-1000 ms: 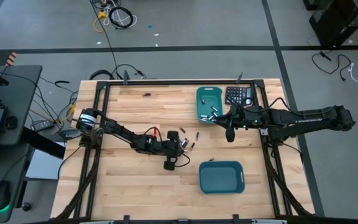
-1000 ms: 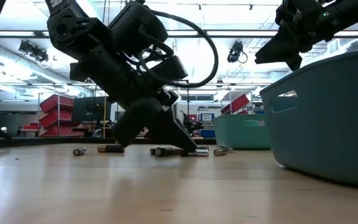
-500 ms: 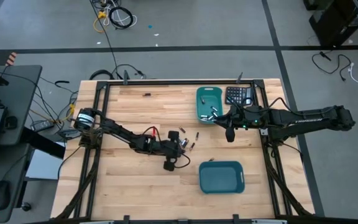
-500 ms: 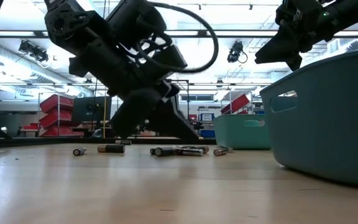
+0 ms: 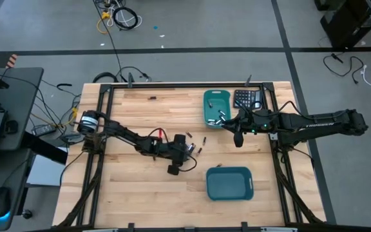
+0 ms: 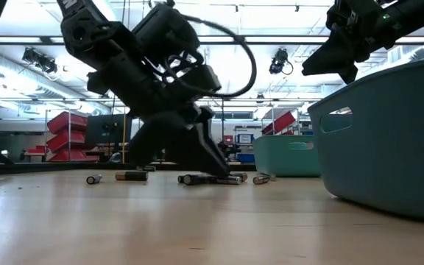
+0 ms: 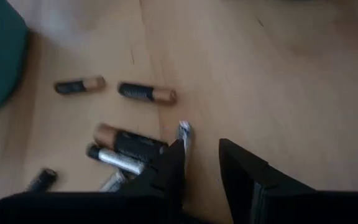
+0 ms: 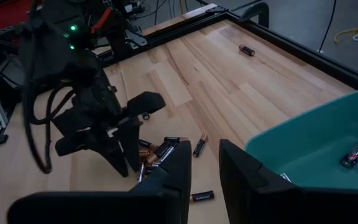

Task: Sort batteries
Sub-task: Put the silver battery into the green bin

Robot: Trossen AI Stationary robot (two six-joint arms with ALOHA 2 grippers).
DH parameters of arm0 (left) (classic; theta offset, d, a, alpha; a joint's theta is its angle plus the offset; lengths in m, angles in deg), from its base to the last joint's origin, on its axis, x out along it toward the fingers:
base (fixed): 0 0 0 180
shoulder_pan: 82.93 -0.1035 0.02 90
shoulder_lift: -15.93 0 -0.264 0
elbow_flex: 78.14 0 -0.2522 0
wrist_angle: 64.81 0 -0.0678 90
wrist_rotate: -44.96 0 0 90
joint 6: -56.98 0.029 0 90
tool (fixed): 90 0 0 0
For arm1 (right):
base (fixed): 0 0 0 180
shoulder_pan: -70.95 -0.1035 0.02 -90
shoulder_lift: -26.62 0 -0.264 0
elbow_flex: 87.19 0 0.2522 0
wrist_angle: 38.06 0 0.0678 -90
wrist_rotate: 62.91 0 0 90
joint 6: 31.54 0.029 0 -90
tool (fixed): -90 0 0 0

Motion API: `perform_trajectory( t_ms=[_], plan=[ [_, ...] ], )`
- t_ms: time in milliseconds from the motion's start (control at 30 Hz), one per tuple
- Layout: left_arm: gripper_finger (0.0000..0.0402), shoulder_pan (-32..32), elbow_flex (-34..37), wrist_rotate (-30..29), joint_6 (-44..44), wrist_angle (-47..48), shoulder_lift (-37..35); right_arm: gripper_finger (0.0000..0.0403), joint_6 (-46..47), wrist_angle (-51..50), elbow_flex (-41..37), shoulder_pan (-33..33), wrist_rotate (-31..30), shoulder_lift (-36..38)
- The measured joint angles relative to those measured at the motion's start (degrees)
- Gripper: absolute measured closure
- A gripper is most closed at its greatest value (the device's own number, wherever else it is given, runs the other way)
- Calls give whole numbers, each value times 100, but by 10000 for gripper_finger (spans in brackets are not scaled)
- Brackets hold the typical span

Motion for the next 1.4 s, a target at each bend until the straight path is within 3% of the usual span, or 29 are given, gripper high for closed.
perform_trajectory(
  t_ms=[767, 1233, 1400],
  plan=[
    [284, -201, -4, -293, 94, 128, 0, 334, 20, 0, 0, 0, 0, 0],
    [285, -340, -15, 189, -121, 353, -7, 334, 22, 2, 0, 0, -64, 0],
    [304, -338, -15, 238, -242, 373, -7, 334, 22, 2, 0, 0, -66, 0]
  ],
)
